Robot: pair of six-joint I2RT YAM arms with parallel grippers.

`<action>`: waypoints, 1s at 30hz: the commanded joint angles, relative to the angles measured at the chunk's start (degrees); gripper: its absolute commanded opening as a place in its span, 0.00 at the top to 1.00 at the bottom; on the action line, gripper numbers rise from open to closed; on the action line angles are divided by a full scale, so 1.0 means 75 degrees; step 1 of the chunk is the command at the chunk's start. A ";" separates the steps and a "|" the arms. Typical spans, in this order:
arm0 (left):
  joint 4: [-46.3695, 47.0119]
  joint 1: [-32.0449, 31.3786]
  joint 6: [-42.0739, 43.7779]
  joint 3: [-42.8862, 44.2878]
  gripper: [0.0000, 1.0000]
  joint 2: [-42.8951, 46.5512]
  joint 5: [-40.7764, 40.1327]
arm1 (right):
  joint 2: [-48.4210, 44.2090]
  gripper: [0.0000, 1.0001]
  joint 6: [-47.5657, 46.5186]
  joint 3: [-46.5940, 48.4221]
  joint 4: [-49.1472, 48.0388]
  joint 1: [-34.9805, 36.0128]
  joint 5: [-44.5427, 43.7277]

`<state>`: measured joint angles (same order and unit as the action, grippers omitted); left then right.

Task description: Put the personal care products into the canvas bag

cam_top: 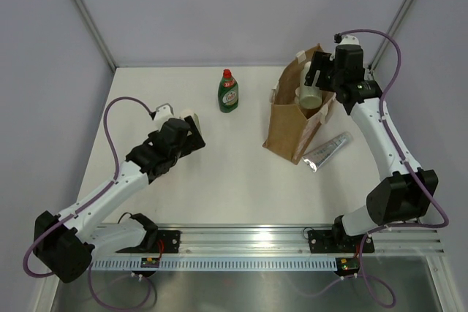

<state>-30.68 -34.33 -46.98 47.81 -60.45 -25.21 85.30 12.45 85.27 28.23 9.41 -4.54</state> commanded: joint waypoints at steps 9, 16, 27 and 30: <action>0.0422 0.0042 0.0252 -0.0222 0.01 0.0383 -0.0470 | 0.0288 0.16 -0.0358 0.0255 -0.0131 -0.0071 -0.0534; 0.0960 0.0042 0.0721 -0.0351 0.01 0.0302 -0.0143 | 0.0194 0.17 -0.0581 0.0360 -0.0002 -0.0071 0.0532; 0.2119 0.0100 0.2407 -0.0598 0.01 0.0009 0.0045 | -0.1291 0.12 -0.4432 0.0070 0.1602 -0.0129 0.7992; 0.2576 0.0252 0.2854 -0.0516 0.01 -0.0611 -0.0129 | -0.2030 0.10 -0.5010 -0.0573 0.1756 -0.0106 0.8781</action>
<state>-18.81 -33.36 -31.55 43.64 -62.00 -25.23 77.36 -16.01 83.81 39.07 8.56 46.26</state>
